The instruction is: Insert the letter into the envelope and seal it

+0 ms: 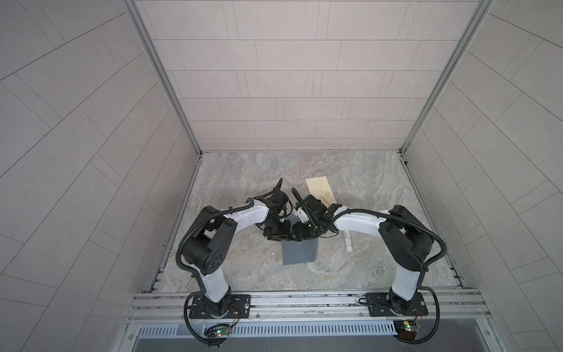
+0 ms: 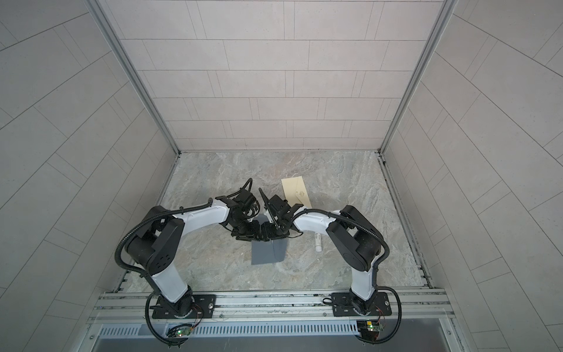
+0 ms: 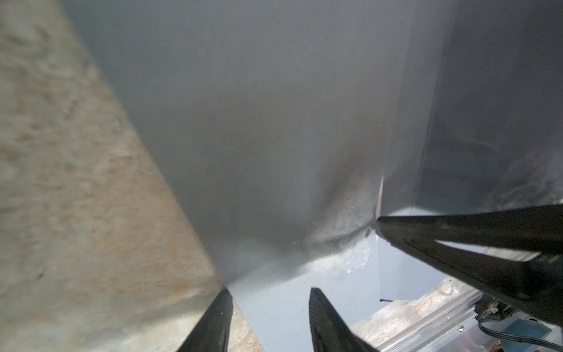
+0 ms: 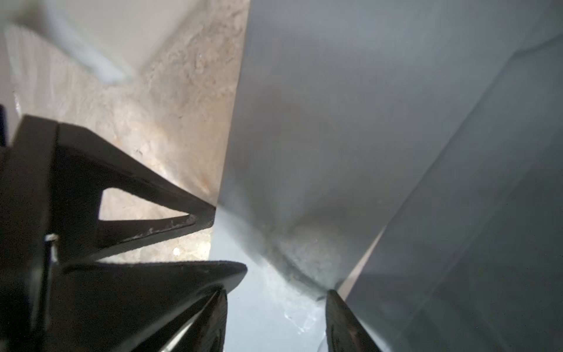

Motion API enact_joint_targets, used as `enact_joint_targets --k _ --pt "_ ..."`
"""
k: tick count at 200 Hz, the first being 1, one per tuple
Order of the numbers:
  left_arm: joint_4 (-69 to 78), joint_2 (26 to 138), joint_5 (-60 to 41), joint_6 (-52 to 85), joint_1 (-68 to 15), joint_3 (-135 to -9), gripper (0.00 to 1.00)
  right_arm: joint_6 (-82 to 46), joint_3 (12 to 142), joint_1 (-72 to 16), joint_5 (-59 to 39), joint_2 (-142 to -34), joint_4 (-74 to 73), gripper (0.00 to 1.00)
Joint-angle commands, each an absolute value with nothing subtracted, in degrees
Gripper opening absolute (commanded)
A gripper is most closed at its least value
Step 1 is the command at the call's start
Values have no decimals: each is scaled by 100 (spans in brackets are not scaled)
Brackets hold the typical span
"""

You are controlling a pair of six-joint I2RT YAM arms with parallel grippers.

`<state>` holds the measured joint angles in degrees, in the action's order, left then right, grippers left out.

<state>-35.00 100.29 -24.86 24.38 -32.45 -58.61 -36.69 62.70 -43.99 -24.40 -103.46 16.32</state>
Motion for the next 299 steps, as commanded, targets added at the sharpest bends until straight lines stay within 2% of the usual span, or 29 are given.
enact_joint_targets --k 1,40,61,97,178,253,282,299 --pt "-3501 10046 -2318 2340 -3283 -6091 49 -3732 6141 -4405 -1212 -9509 1892 55" --pt "-3490 9716 -2131 2180 -3281 -6370 50 -4111 5995 -4080 707 -8622 3410 56" --pt "-3327 9461 -2195 2187 -3285 -6412 51 -4483 5634 -3636 1066 -8229 4017 56" --pt "-2799 9112 -2297 2460 -3287 -6225 57 -4551 4433 -3004 521 -7477 3577 56" --pt "-2484 9252 -2604 2643 -3287 -6184 60 -4374 3577 -2971 -475 -7202 2623 52" --pt "-2255 9299 -3050 2847 -3296 -6268 61 -4555 3375 -3308 -227 -7601 2591 35" --pt "-2196 9340 -3436 2920 -3292 -6347 65 -4302 3507 -3495 -348 -7528 2485 15" --pt "-2010 9327 -3813 3002 -3296 -6345 70 -4066 3755 -3546 -723 -7357 2229 12"
